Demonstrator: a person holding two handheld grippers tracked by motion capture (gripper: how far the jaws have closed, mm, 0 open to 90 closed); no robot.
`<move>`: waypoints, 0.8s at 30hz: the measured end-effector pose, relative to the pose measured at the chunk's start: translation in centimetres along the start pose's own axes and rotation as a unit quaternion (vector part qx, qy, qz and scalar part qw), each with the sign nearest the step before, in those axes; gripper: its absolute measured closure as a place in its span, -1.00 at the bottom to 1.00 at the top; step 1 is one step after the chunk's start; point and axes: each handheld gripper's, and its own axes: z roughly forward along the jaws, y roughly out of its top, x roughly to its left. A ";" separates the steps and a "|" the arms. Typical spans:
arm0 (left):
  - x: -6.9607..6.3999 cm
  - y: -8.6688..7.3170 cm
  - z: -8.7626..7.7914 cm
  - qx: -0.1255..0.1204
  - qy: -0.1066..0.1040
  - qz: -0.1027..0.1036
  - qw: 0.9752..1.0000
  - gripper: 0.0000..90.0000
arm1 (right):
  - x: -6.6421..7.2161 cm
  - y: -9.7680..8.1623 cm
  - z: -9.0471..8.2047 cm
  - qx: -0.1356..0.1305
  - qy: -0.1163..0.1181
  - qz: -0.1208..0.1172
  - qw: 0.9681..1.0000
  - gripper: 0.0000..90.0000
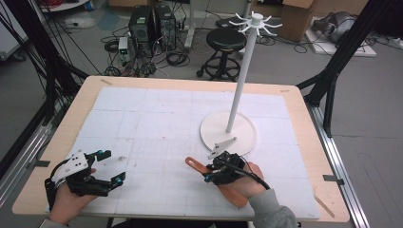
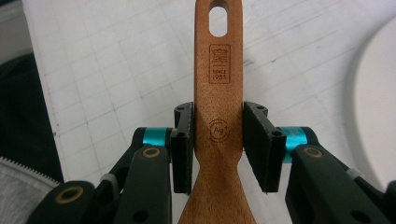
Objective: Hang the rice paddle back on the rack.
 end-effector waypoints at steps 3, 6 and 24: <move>0.0 0.1 0.4 0.001 0.000 0.004 1.000 -0.96 | -0.2 -0.4 -0.8 -0.019 -0.001 0.007 1.000 0.43; 0.0 0.2 0.7 0.006 0.000 0.006 1.000 -0.96 | -0.3 -0.7 -1.6 -0.033 -0.002 0.011 0.999 0.43; 0.0 0.2 0.4 0.000 0.003 0.004 1.000 -0.96 | -0.8 -1.2 -4.1 -0.089 -0.020 -0.003 0.996 0.43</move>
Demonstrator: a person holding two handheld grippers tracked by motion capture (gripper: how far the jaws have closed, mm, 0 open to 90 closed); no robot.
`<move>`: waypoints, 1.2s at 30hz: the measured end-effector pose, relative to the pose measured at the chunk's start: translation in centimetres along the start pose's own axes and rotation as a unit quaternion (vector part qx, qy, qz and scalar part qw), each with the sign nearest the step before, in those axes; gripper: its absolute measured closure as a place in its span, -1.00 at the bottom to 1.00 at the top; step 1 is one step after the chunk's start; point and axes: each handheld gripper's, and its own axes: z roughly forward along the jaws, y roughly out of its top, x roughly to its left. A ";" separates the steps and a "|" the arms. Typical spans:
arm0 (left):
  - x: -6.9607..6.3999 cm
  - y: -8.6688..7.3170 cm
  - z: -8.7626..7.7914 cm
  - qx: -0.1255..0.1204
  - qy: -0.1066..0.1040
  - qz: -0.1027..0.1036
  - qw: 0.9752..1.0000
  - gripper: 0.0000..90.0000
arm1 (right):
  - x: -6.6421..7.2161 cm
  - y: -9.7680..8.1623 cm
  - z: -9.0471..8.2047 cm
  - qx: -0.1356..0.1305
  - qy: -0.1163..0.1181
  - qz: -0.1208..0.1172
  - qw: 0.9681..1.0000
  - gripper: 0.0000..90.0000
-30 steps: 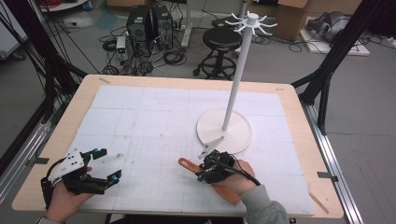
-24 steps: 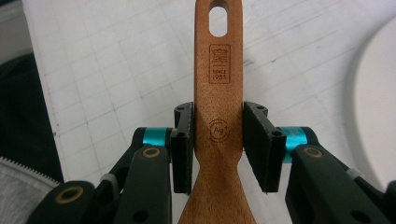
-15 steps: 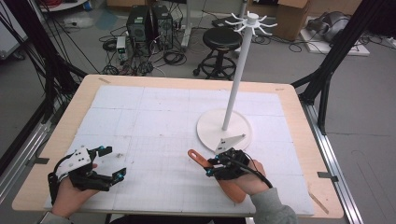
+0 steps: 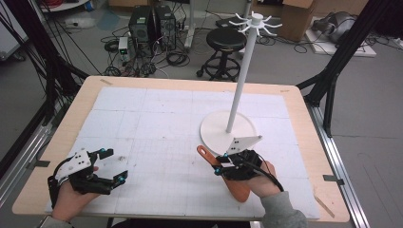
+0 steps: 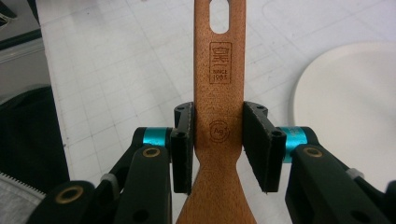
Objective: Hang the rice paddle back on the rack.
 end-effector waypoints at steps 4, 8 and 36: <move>0.0 -0.1 -0.3 -0.001 0.003 -0.001 1.000 -0.96 | -0.4 0.1 -0.7 -0.020 -0.004 0.003 1.000 0.43; 0.0 -0.1 -0.5 -0.001 0.005 -0.001 1.000 -0.96 | -0.6 0.1 -1.2 -0.034 -0.006 0.006 0.999 0.43; 0.1 0.0 -1.1 -0.016 0.014 -0.003 1.000 -0.96 | -2.3 -0.7 -6.0 -0.158 0.000 -0.002 0.987 0.43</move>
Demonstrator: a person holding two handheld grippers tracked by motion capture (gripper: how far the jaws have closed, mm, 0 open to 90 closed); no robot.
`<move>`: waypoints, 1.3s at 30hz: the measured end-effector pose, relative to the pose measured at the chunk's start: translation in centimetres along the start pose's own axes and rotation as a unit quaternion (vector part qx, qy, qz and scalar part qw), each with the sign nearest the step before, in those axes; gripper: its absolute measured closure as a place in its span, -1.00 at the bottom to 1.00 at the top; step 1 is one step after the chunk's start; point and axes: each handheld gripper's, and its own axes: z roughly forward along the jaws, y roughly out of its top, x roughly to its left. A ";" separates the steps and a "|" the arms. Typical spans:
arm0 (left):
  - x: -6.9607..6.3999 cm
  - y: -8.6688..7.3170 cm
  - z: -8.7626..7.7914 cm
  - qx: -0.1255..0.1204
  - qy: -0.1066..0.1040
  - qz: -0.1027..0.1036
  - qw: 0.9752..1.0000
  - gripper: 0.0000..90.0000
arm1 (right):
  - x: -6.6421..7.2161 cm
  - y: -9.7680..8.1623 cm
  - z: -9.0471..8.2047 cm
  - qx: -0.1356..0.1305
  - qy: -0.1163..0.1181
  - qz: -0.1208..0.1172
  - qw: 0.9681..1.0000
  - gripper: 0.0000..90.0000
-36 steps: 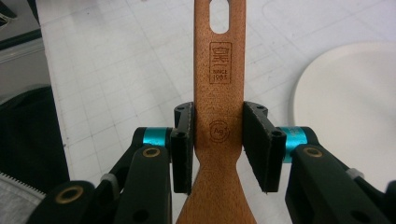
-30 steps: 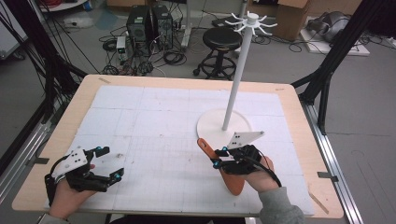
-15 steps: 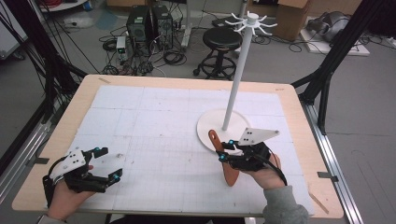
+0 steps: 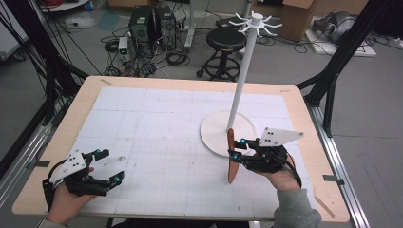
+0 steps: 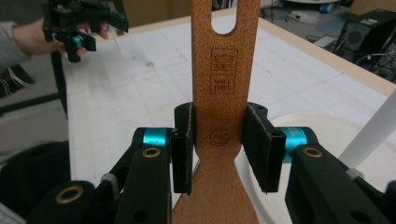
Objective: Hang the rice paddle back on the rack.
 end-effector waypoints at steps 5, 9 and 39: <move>0.3 0.0 -0.3 -0.005 0.004 -0.003 1.000 -0.96 | -0.8 -0.2 -1.2 -0.022 0.009 0.014 1.000 0.43; 0.2 0.0 -0.2 -0.006 0.001 -0.008 1.000 -0.96 | -1.2 -0.3 -2.1 -0.037 0.011 0.023 0.999 0.43; 0.1 -0.1 -0.4 -0.011 0.000 -0.016 1.000 -0.96 | -4.7 1.7 -6.2 -0.076 -0.012 0.000 0.997 0.43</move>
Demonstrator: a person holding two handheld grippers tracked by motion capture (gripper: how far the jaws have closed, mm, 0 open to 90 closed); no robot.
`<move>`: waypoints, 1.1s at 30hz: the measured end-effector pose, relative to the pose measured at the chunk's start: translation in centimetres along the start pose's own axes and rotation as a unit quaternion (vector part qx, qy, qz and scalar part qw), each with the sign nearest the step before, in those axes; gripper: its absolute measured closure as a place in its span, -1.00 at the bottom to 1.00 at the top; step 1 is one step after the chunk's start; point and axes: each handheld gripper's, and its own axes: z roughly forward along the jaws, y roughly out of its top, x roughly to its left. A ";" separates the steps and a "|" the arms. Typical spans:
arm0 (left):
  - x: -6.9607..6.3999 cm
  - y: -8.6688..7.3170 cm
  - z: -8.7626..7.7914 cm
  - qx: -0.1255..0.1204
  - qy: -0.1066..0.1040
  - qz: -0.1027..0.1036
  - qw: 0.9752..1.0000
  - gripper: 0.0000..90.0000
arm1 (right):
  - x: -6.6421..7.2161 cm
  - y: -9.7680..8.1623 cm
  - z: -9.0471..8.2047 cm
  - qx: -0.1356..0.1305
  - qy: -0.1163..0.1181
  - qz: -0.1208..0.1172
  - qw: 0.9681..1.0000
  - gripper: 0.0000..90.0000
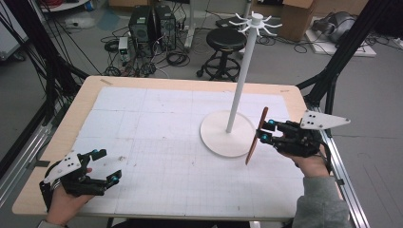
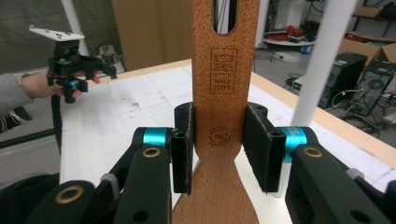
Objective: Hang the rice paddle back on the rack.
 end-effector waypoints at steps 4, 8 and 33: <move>0.1 0.0 0.0 -0.002 0.001 -0.003 1.000 -0.96 | -0.8 1.0 -0.4 0.004 0.003 -0.005 1.000 0.43; 0.1 0.0 0.1 0.000 0.000 -0.002 1.000 -0.96 | -1.4 1.5 -0.7 0.000 0.012 -0.009 1.000 0.43; 0.0 -0.2 0.3 0.006 -0.003 -0.002 1.000 -0.96 | -5.2 5.6 -3.2 -0.020 0.005 -0.015 1.000 0.43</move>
